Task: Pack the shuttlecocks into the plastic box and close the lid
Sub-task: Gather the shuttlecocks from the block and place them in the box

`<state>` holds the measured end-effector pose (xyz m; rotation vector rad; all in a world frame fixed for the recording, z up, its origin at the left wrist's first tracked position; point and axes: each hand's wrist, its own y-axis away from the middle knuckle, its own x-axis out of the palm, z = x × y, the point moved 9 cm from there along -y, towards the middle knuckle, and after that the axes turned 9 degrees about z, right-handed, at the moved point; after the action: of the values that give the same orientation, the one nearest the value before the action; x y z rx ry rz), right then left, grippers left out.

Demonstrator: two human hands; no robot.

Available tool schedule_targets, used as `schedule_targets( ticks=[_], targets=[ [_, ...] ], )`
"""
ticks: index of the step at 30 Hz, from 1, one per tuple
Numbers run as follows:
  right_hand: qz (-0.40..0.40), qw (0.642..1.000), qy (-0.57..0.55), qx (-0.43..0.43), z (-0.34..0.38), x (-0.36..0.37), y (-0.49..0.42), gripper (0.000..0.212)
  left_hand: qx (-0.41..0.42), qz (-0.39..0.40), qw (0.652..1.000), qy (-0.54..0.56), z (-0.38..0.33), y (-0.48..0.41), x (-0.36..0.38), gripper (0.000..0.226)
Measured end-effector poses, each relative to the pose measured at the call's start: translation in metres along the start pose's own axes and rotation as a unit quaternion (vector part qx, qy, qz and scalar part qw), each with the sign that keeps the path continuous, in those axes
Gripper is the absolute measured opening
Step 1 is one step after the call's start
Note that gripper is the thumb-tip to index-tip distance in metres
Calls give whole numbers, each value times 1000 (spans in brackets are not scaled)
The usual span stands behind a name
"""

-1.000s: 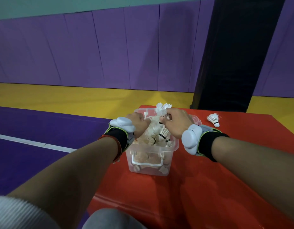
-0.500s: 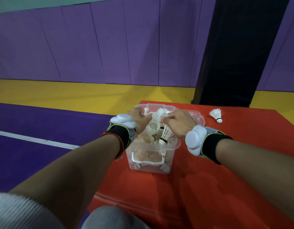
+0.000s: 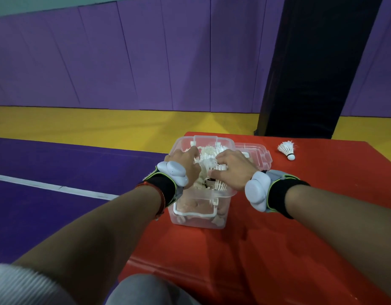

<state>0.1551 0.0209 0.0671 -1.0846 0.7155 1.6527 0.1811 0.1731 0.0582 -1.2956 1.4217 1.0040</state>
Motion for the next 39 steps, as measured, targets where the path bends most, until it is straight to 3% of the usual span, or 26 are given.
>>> schedule_targets(
  ticks=[4, 7, 10, 15, 18, 23, 32, 36, 39],
  targets=[
    [31, 998, -25, 39, -3, -3, 2, 50, 32, -6, 999, -27, -7, 1, -3, 33],
    [62, 997, 26, 24, 4, -4, 6, 67, 85, -33, 996, -3, -13, 6, -8, 50],
    [64, 993, 94, -6, 11, -2, 11, 68, 144, -13, 989, -16, -28, 9, -9, 58],
    [56, 981, 176, -65, 29, -6, 18, 63, 75, 32, 995, -61, -29, 4, -7, 42],
    [108, 971, 210, -27, 27, 4, 20, 59, 79, 53, 993, -71, -27, 6, -4, 37],
    [180, 968, 172, 29, 17, 12, 32, 57, 73, 74, 993, -57, -32, 17, -10, 36],
    [89, 977, 189, 40, 21, 3, 36, 39, 24, 91, 996, 2, -30, 33, 0, 56],
    [-41, 987, 156, -3, 36, -25, 48, 38, 13, 43, 997, 57, -28, 45, -17, 47],
    [-90, 983, 159, -17, 38, -41, 54, 35, 21, 43, 996, 79, -26, 43, -24, 42]
  ],
)
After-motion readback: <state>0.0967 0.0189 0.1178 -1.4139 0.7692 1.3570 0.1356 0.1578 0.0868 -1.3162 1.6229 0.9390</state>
